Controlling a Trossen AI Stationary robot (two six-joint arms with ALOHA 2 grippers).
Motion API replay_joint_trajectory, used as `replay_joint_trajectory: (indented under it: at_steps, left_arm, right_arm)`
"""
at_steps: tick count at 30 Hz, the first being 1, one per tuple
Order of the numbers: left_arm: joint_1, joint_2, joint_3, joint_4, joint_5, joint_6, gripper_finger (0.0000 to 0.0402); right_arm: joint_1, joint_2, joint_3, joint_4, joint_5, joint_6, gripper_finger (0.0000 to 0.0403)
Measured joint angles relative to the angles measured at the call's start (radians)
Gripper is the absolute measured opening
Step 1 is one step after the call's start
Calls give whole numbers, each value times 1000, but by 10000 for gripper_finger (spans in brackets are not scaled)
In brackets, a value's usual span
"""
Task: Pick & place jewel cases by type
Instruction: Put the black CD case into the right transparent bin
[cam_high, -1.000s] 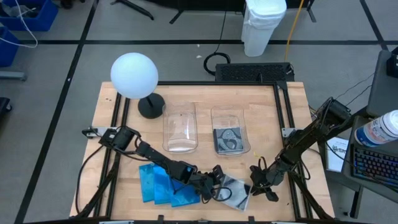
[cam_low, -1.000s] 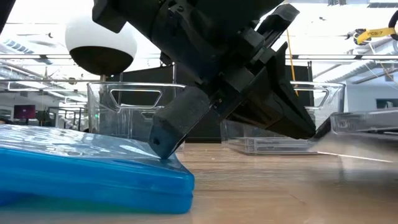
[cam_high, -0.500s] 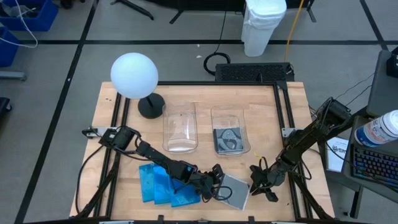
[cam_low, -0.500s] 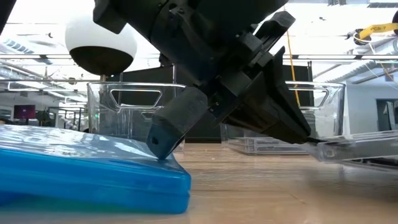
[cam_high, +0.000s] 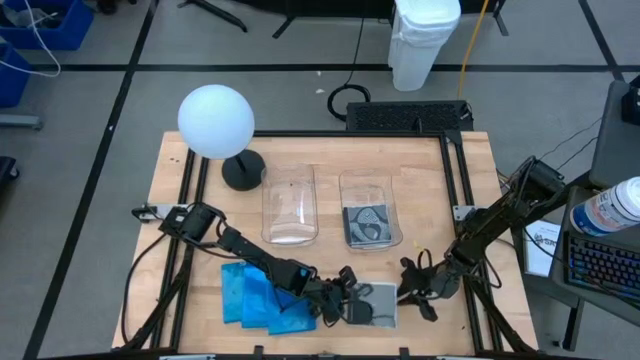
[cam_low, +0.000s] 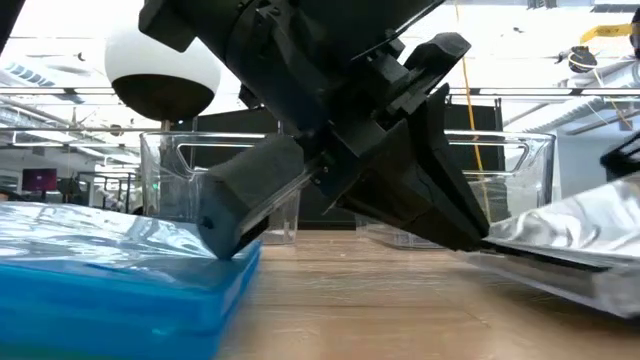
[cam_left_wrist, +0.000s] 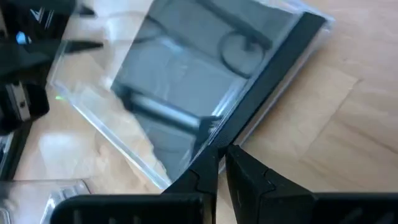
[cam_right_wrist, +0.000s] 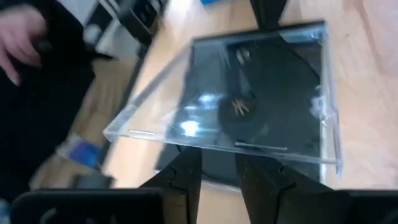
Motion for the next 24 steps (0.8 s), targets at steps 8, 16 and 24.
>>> replay_joint_trajectory:
  at_steps: [8, 16, 24]
  left_arm:
    - [6, 2, 2, 66, -17, -21, 31]
    - [11, 2, 2, 55, 0, -41, 31]
    - [10, 2, 2, 53, 3, -43, 31]
  right_arm:
    - [-13, 1, 2, 5, 10, 143, 107]
    - [-17, 1, 2, -19, -6, 151, 125]
    - [-15, 1, 2, -19, 11, 193, 128]
